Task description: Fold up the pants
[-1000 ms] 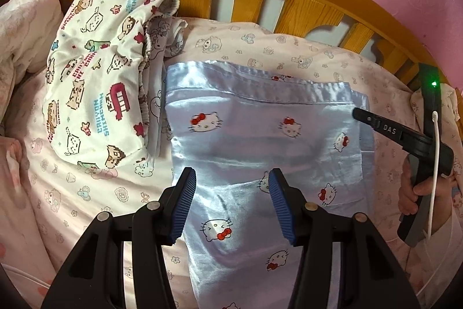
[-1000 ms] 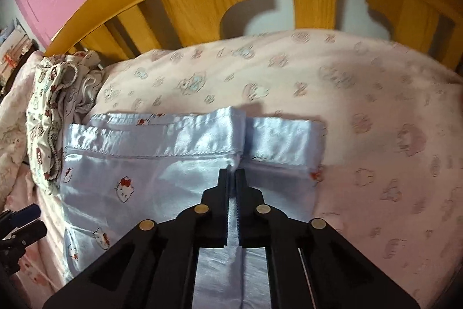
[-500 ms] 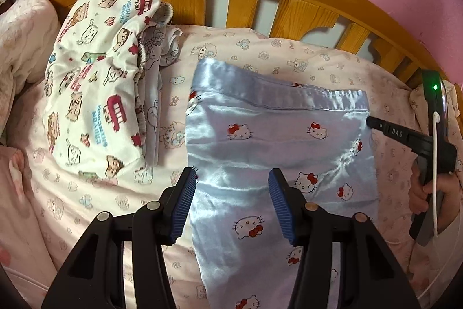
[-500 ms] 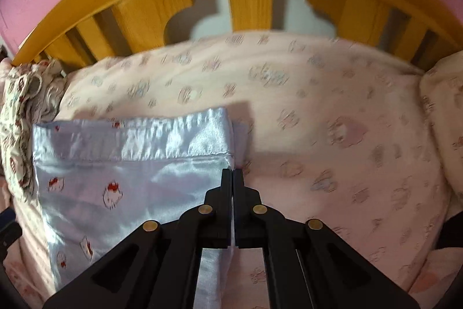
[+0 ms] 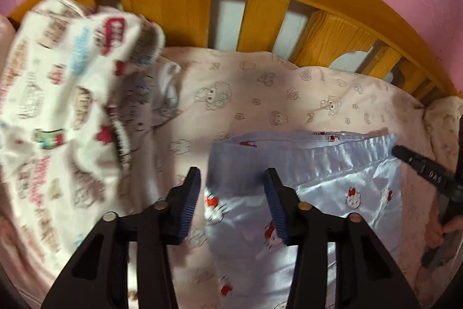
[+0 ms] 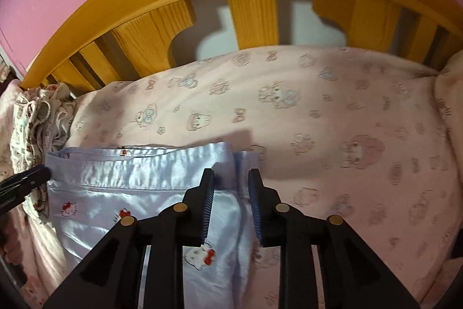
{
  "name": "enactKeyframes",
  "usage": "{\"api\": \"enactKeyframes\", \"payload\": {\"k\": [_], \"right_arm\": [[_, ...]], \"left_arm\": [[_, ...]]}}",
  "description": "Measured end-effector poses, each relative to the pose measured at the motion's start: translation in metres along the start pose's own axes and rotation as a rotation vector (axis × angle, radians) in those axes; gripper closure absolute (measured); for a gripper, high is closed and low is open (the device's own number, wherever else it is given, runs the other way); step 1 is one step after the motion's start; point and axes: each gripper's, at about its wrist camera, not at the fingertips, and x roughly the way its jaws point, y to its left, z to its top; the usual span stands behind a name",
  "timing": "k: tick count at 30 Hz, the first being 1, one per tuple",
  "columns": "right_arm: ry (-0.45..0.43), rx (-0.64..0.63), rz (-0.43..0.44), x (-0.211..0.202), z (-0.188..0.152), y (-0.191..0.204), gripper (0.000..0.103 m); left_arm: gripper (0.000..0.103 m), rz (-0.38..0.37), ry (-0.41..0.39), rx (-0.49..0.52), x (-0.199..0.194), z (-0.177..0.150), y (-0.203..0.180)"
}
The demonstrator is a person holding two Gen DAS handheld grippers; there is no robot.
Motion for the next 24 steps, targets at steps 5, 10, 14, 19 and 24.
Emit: {"api": "enactKeyframes", "payload": {"k": [5,10,14,19,24], "right_arm": [[0.011,-0.026,0.003,0.01,-0.003,0.003,0.101],[-0.046,-0.003,-0.09,-0.002,-0.002,-0.002,0.101],[-0.048,-0.043,-0.114,-0.003,-0.001,0.003,0.101],[-0.058,-0.005,-0.13,-0.017,0.001,0.003,0.085],[-0.215,-0.022,-0.149,-0.086,0.001,0.017,0.045]], "left_arm": [[0.102,-0.019,-0.021,-0.006,0.006,0.002,-0.004],[0.101,-0.023,-0.089,0.047,-0.002,0.009,-0.018],[0.101,0.038,-0.115,0.08,0.005,0.02,-0.026],[0.07,0.072,-0.126,0.052,-0.01,0.021,-0.021],[0.058,0.071,-0.218,0.068,-0.074,-0.01,-0.02]]}}
